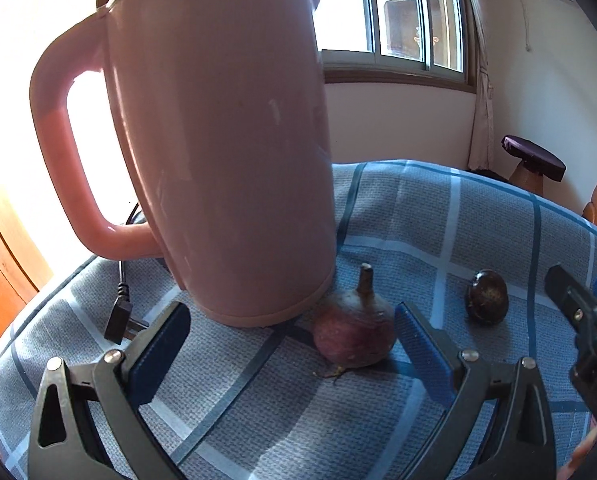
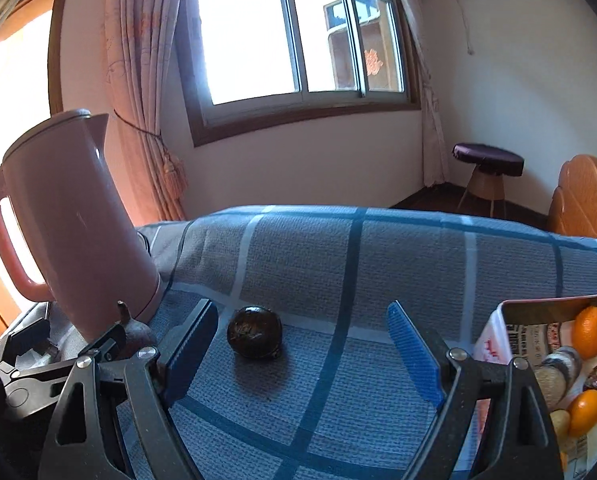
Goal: Organize fruits
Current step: 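Grasp the dark brown round fruit with the right tool while the left tool grasps the purple-red fruit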
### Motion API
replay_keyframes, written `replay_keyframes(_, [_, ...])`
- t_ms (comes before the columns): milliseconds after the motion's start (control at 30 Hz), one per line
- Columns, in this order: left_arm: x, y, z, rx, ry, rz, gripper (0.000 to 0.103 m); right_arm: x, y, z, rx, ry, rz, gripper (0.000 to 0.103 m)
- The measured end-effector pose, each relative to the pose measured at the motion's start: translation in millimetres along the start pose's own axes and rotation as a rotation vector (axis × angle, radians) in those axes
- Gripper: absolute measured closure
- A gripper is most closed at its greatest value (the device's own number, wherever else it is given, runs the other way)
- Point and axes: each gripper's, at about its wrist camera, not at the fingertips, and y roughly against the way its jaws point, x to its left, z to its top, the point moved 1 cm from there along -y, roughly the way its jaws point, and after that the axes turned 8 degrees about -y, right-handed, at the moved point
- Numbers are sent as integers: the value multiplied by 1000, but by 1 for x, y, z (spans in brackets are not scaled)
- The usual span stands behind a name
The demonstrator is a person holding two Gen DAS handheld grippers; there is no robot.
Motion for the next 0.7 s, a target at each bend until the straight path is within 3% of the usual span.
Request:
replay_keyframes(167, [9,-8,-3,33,14,-35,0,9,-39,0,160,3,49,28])
replay_keyframes(233, [7,-8,-3,23,-2,-27,0,17,-51,-3,217,31,38,36])
replay_keyframes(333, [2,-9,-2,15,-27,-40,0,23,-65,-8,279,51,8,39])
replay_keyframes(367, [-1,-9,-2,13,-37,-43,0,24,-65,-8,273,61,-11,42])
replay_keyframes(400, [-2,-9,-1,13,-45,-46,0,25,-65,-9,274,68,-7,55])
replay_keyframes(433, [-3,-10,0,15,-52,-53,0,26,-64,-10,276,73,-8,57])
replay_keyframes(533, [0,-11,3,17,-49,-93,0,20,-57,-11,264,62,-21,57])
replay_keyframes(700, [12,-9,7,1,-19,-191,0,13,-18,-15,136,55,-28,57])
